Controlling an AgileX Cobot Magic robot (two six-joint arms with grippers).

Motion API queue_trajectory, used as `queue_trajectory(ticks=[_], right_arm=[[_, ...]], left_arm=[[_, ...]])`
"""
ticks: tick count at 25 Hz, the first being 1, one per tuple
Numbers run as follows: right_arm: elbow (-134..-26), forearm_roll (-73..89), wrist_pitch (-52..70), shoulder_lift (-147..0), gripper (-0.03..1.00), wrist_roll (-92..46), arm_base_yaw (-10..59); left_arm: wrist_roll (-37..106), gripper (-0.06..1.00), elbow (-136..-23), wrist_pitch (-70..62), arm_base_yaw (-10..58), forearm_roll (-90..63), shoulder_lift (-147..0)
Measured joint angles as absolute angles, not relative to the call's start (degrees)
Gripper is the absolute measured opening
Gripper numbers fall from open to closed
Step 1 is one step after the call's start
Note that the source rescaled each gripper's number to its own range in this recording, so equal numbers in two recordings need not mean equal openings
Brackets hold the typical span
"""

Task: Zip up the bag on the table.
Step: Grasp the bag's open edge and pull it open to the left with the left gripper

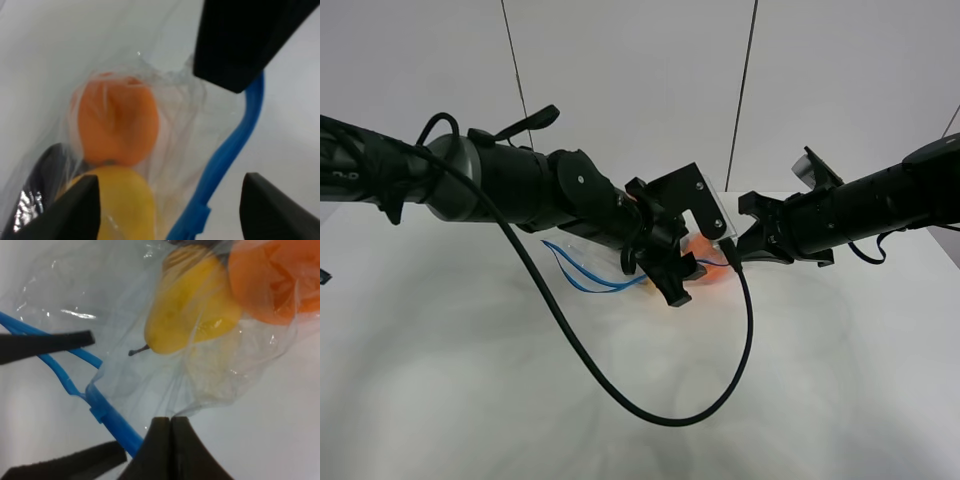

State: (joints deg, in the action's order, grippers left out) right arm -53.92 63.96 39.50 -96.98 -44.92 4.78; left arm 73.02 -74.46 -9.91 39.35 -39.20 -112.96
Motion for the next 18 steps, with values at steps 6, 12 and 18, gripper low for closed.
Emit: queue_trajectory(ticks=[6,12,18], right_arm=[[-53.9,63.8,39.4,-97.0,0.0,-44.9,4.8],[-53.9,63.8,39.4,-97.0,0.0,-44.9,4.8],[-53.9,63.8,39.3,-97.0,0.0,-44.9,4.8]], left_arm=[[73.0,0.94,-74.5,-9.9,39.4,-39.2,-113.0],[73.0,0.93,-74.5,-10.0,39.4,-39.2,-113.0],[74.4,0.84,-74.5,-12.1,39.4,-39.2,-113.0]])
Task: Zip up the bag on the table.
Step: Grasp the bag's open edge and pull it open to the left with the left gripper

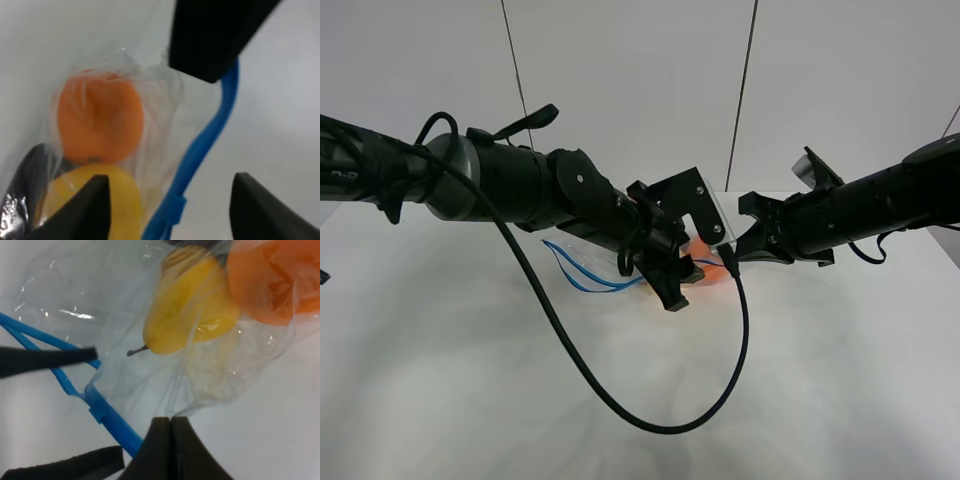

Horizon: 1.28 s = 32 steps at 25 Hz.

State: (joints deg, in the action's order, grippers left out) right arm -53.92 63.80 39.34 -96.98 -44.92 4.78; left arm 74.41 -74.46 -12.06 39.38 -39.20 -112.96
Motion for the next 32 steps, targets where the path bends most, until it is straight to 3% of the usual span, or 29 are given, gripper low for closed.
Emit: queue_trajectory(ticks=[5,9,32], right_arm=[[-53.9,63.8,39.3,-97.0,0.0,-44.9,4.8],[-53.9,63.8,39.3,-97.0,0.0,-44.9,4.8],[-53.9,63.8,38.9,-97.0,0.0,-44.9,4.8]], left_arm=[[75.6,0.63,-74.5,-12.7,39.4,-39.2,-113.0],[75.6,0.54,-74.5,-12.7,39.4,-39.2,-113.0],[77.7,0.52,-74.5,-10.7,39.4,-39.2,-114.0]])
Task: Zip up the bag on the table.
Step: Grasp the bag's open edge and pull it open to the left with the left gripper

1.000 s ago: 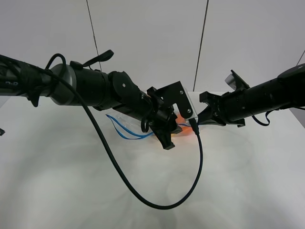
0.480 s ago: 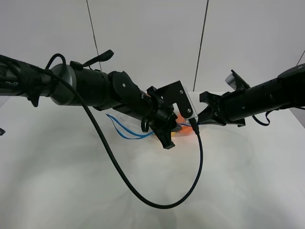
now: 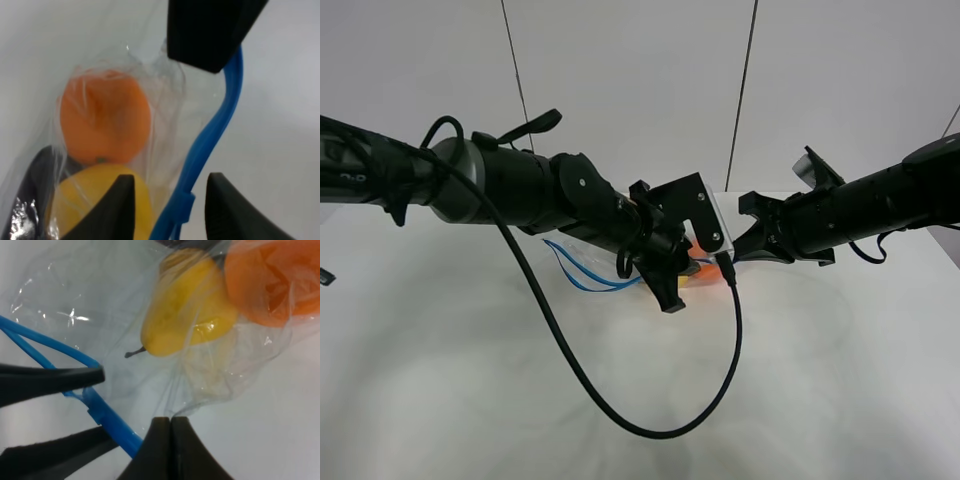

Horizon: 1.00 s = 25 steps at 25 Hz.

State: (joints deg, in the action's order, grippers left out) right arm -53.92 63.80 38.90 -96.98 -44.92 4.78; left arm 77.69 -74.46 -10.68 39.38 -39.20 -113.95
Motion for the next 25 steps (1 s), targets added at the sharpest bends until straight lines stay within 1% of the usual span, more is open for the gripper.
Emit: queue_trajectory(ticks=[10,12,14,15,20,21,22,25], right_arm=[[-53.9,63.8,38.9,-97.0,0.0,-44.9,4.8],[-53.9,63.8,38.9,-97.0,0.0,-44.9,4.8],[-53.9,63.8,38.9,-97.0,0.0,-44.9,4.8],[-53.9,63.8,38.9,-97.0,0.0,-44.9,4.8],[-53.9,63.8,38.7,-97.0,0.0,-44.9,4.8],[-53.9,63.9,38.7,-97.0,0.0,-44.9,4.8],[-53.9,63.9,38.7,-97.0,0.0,-44.9,4.8],[-53.9,63.9,38.7,-97.0,0.0,-44.9,4.8]], left_arm=[[77.9,0.51,-74.5,-10.5,39.4,-39.3,-114.1],[77.9,0.49,-74.5,-10.4,39.4,-39.4,-114.1],[77.9,0.41,-74.5,-10.0,39.4,-39.4,-114.1],[77.9,0.41,-74.5,-10.0,39.4,-39.4,-114.1],[77.9,0.12,-74.5,-9.7,39.4,-39.6,-114.1],[77.9,0.02,-74.5,-9.7,39.4,-39.6,-114.1],[77.9,0.0,-74.5,-9.7,39.4,-39.6,-114.1],[77.9,0.0,-74.5,-9.7,39.4,-39.6,-114.1]])
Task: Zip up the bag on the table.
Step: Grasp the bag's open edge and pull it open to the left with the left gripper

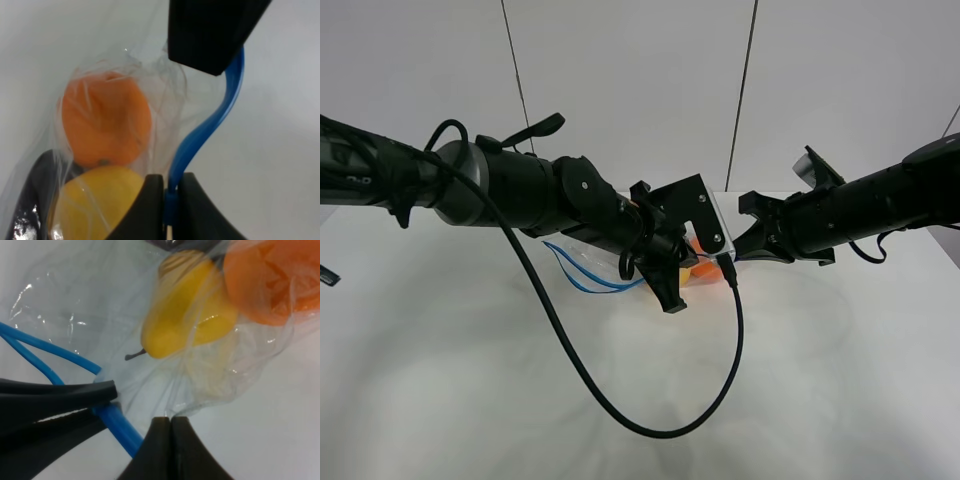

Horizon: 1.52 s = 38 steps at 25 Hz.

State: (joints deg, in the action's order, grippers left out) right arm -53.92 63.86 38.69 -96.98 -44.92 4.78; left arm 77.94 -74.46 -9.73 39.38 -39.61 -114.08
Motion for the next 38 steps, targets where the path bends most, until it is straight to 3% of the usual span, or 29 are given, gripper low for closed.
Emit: queue_trajectory(ticks=[28,38], right_arm=[[-54.1,61.0,37.7,-97.0,0.0,-44.6,4.8],[-54.1,59.3,36.3,-97.0,0.0,-43.5,5.0]], left_arm=[[80.5,0.0,-74.5,-15.4,33.3,-38.6,-114.1],[80.3,0.0,-74.5,-17.6,25.4,-38.5,-114.1]])
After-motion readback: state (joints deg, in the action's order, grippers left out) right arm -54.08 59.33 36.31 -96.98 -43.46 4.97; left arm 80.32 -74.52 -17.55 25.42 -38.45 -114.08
